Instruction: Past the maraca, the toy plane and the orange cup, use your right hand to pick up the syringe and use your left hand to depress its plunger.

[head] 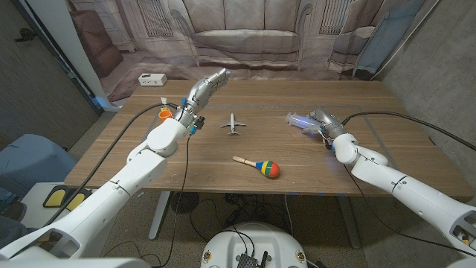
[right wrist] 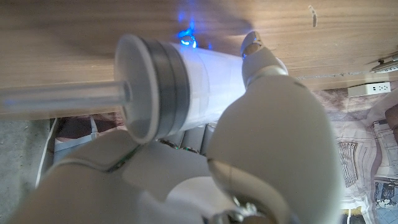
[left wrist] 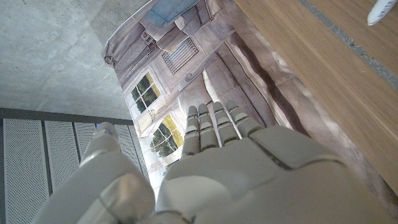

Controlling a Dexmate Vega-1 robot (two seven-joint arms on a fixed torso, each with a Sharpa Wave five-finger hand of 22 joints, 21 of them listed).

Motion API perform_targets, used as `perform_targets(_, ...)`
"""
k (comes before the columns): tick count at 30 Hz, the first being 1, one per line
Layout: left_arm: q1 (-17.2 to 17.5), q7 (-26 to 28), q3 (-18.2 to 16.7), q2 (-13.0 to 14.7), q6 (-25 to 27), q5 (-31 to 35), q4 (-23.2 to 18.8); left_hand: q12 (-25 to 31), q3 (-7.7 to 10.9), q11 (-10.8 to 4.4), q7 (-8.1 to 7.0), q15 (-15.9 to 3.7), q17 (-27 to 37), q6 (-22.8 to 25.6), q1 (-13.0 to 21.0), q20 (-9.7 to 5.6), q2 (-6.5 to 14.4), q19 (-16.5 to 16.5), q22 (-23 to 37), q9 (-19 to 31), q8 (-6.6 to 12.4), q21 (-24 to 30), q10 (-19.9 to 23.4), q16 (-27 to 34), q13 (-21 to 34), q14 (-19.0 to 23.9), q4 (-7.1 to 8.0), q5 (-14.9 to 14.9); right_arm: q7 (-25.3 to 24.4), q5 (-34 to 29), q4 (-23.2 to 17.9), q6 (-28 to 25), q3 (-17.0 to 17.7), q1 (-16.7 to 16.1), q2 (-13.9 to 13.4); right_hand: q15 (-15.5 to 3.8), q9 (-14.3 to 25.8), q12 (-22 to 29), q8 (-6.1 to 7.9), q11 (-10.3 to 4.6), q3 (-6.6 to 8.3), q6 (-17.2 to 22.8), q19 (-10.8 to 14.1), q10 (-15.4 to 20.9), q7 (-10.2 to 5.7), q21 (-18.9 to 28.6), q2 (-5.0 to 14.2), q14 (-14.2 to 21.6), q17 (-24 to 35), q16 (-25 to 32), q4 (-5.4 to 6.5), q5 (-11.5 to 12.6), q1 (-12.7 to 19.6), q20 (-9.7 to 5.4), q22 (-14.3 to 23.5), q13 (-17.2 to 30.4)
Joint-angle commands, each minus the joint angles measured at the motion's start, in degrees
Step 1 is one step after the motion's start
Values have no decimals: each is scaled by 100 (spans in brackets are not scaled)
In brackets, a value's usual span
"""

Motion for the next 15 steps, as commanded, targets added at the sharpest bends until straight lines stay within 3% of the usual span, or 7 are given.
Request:
perform_targets(1, 28, 24, -1, 1, -14, 9, -27, 12, -8, -4, -1, 8, 22, 58, 21, 7, 15, 0, 20, 19, 0, 1, 51, -11, 16, 33, 3, -16, -138, -183, -50, -189, -89, -35, -57, -156, 16, -66, -48, 4, 230, 214, -195, -167, -408, -34, 537, -92, 52, -62, 266, 41, -259, -59, -11, -18)
perform_targets(5, 53, 39, -17, 17, -10, 10, -49, 9, -9, -14, 4, 12, 22, 64, 21, 10, 16, 1, 20, 19, 2, 1, 45, -13, 16, 29, 3, -16, -170, -222, -87, -232, -94, -61, -75, -29, 15, -169, -98, -37, 64, -194, -527, -653, -429, -121, 388, -573, 93, -209, 231, 37, -365, 8, -15, -52)
perform_targets(7, 59, 42, -21, 20, -13, 11, -54, 8, -9, -11, 7, 10, 22, 65, 22, 9, 16, -3, 20, 19, 2, 0, 41, -12, 16, 29, 3, -16, -181, -240, -104, -241, -95, -70, -88, 73, 15, -182, -109, 53, -31, -426, -651, -861, -404, -167, 297, -804, 91, -296, 246, 18, -475, 81, -22, -65)
perform_targets(12, 65, 34, -24, 24, -14, 4, -61, 9, -10, -10, 3, 9, 22, 56, 22, 15, 17, -1, 20, 19, -2, 1, 46, -10, 16, 33, 3, -17, -103, -270, -152, -261, -115, -71, -143, 357, 11, -199, -96, 27, -240, -906, -1070, -1406, -420, -386, 80, -1354, 31, -538, 312, -3, -820, 263, -38, -99)
perform_targets(15, 69, 29, -27, 28, -10, -5, -67, 9, -11, -16, 1, 14, 22, 65, 22, 17, 18, -4, 20, 19, 1, -1, 48, -10, 16, 33, 3, -17, -69, -310, -187, -284, -132, -72, -172, 439, 7, -212, -117, 111, -355, -1174, -1246, -1685, -446, -508, -12, -1601, 10, -632, 379, -2, -1056, 378, -47, -114)
